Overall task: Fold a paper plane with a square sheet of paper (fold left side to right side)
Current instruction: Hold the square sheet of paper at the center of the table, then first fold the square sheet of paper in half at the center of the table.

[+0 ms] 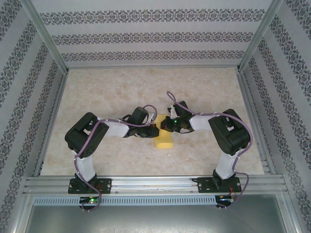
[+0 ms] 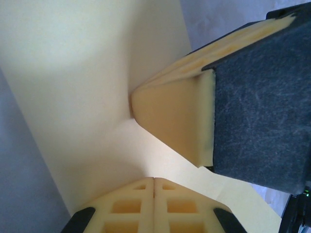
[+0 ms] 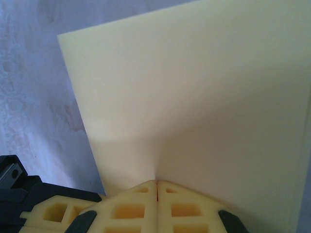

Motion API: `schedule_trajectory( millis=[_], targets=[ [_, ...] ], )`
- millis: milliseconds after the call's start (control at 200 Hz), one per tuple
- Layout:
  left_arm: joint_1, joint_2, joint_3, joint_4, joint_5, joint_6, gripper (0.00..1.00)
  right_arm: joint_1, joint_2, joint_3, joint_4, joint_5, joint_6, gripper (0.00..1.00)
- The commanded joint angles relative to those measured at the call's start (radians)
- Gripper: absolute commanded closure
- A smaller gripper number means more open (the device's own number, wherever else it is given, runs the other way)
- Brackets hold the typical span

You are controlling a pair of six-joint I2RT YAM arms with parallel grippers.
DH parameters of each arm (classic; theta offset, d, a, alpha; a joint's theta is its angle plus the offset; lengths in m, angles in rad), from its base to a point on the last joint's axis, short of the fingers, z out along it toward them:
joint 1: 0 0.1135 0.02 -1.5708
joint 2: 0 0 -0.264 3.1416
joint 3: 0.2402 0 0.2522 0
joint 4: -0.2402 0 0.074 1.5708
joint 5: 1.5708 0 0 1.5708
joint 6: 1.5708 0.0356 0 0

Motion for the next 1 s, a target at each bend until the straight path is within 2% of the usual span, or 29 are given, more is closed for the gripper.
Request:
schedule_trajectory(
  millis=[0,385,550,829,994],
  targets=[
    [-0.024,-0.01,-0.027,-0.09,-0.009,0.026,1.0,-0.004,0.041,-0.022,-0.049,0.087,0.01,1.0],
    [-0.075,-0.167,-0.165,-0.176,-0.033,0.012,1.0,-0.028,0.049,-0.045,-0.069,0.103,-0.004,1.0],
    [-0.081,-0.211,-0.2,-0.156,-0.04,-0.018,1.0,-0.021,0.049,-0.046,-0.055,0.084,-0.004,1.0],
    [-0.064,-0.268,-0.135,-0.151,-0.058,-0.038,1.0,-0.007,0.049,-0.043,-0.042,0.067,-0.004,1.0],
    [-0.058,-0.236,-0.058,-0.163,-0.039,-0.001,1.0,0.0,0.048,-0.041,-0.041,0.063,-0.007,1.0]
  ],
)
